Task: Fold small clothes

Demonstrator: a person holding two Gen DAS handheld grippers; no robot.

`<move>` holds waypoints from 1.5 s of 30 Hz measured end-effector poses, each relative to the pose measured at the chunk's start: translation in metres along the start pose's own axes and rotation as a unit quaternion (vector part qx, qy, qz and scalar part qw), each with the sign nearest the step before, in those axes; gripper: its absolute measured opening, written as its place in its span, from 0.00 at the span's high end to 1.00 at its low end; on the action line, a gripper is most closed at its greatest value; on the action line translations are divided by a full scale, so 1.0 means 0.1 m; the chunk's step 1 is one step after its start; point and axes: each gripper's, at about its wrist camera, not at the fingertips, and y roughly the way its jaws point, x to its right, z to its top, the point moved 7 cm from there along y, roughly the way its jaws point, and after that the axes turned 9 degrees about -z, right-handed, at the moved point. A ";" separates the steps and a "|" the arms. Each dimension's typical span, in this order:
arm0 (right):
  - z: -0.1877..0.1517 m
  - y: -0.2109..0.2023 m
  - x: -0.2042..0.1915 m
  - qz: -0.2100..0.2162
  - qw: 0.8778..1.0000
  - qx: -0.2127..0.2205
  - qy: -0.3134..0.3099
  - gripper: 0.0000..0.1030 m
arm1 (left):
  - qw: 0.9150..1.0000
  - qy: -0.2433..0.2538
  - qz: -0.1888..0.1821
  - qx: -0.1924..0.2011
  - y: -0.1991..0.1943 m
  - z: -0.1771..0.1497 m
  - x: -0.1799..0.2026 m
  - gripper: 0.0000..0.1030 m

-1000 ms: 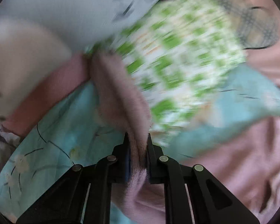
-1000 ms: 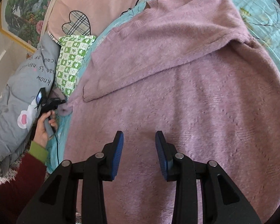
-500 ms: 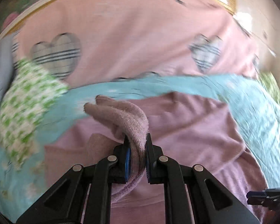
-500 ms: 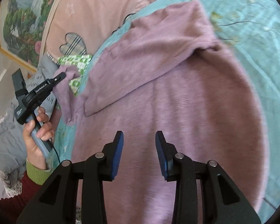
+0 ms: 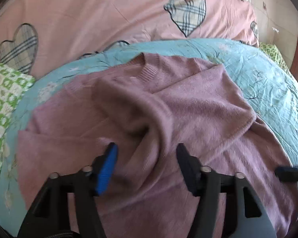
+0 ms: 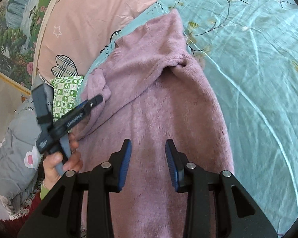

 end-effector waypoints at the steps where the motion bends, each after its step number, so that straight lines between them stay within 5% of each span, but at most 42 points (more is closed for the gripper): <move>1: 0.03 0.03 -0.04 -0.001 1.000 0.001 -0.003 0.61 | 1.000 -0.002 0.002 0.003 -0.09 -0.05 -0.05 0.35; 7: 0.32 0.21 -0.44 0.015 0.999 0.005 -0.044 0.58 | 0.998 -0.048 0.046 0.015 -0.60 -0.57 -0.68 0.33; 13: 0.87 0.60 -1.05 0.032 0.996 0.007 -0.087 0.56 | 0.984 -0.135 0.115 -0.021 -0.64 -1.12 -1.55 0.32; 18: 1.17 1.00 -1.63 0.015 0.988 0.002 -0.153 0.48 | 0.977 -0.184 0.104 -0.024 -0.50 -1.23 -1.74 0.30; 23: 1.26 1.57 -1.78 -0.026 0.981 -0.048 -0.186 0.46 | 0.972 -0.172 0.161 -0.008 -0.43 -1.06 -1.78 0.30; 24: 1.24 1.60 -1.78 -0.024 0.980 -0.054 -0.190 0.60 | 0.969 -0.177 0.175 -0.007 -0.39 -1.04 -1.82 0.30; 25: 1.26 1.56 -1.78 -0.026 0.980 -0.045 -0.193 0.92 | 0.967 -0.184 0.179 -0.007 -0.37 -1.03 -1.87 0.30; 29: 1.57 0.65 -1.46 0.043 0.986 0.129 -0.094 0.91 | 0.958 -0.216 0.186 0.018 -0.44 -1.08 -1.97 0.30; 31: 1.53 0.42 -1.02 0.038 0.985 0.164 -0.031 0.91 | 0.955 -0.235 0.182 0.027 -0.46 -1.12 -2.01 0.30; 36: 1.22 0.66 -0.24 0.003 0.993 0.111 0.037 0.91 | 0.954 -0.241 0.174 0.033 -0.44 -1.13 -2.02 0.29; 45: 1.00 0.66 -0.11 0.005 0.993 0.093 0.069 0.80 | 0.937 -0.306 0.151 0.069 -0.54 -1.24 -2.22 0.29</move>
